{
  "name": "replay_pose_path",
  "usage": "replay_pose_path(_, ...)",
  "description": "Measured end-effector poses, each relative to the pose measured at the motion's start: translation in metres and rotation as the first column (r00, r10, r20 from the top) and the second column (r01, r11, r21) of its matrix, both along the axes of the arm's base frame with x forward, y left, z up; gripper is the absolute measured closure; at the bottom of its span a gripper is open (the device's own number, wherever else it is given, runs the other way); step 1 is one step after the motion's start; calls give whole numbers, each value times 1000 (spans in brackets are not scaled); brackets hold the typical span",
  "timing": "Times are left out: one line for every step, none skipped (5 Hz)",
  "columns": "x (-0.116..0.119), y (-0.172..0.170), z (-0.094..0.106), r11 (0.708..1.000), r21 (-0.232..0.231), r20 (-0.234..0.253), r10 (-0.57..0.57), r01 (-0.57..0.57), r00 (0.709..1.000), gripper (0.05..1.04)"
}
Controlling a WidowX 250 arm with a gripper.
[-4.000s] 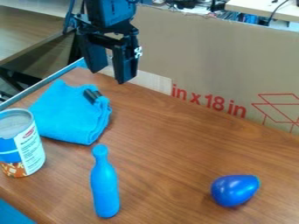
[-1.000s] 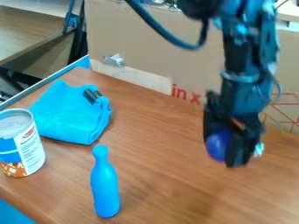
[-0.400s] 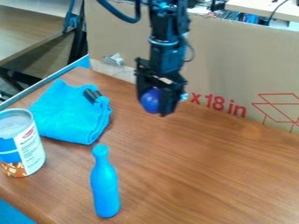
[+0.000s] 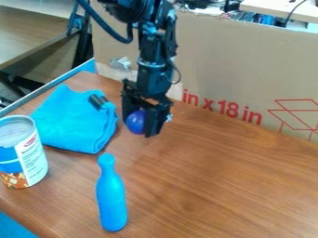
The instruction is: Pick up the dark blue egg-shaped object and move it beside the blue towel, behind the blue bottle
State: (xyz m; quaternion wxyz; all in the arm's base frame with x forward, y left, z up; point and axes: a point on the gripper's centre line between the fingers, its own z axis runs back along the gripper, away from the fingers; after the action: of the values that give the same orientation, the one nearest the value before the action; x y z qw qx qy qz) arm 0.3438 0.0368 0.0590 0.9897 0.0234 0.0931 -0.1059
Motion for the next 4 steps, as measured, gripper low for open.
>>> replay_pose_path(-15, 1, -22, 1000, -4, -63, -2, 2, 998, 252)
replay_pose_path(-23, 0, -32, 1000, -10, -100, -3, 2, 995, 245)
replay_pose_path(-25, 1, -32, 999, -49, -103, -5, 0, 995, 194)
replay_pose_path(-24, 1, -22, 997, -80, -71, 1, -6, 997, 70)
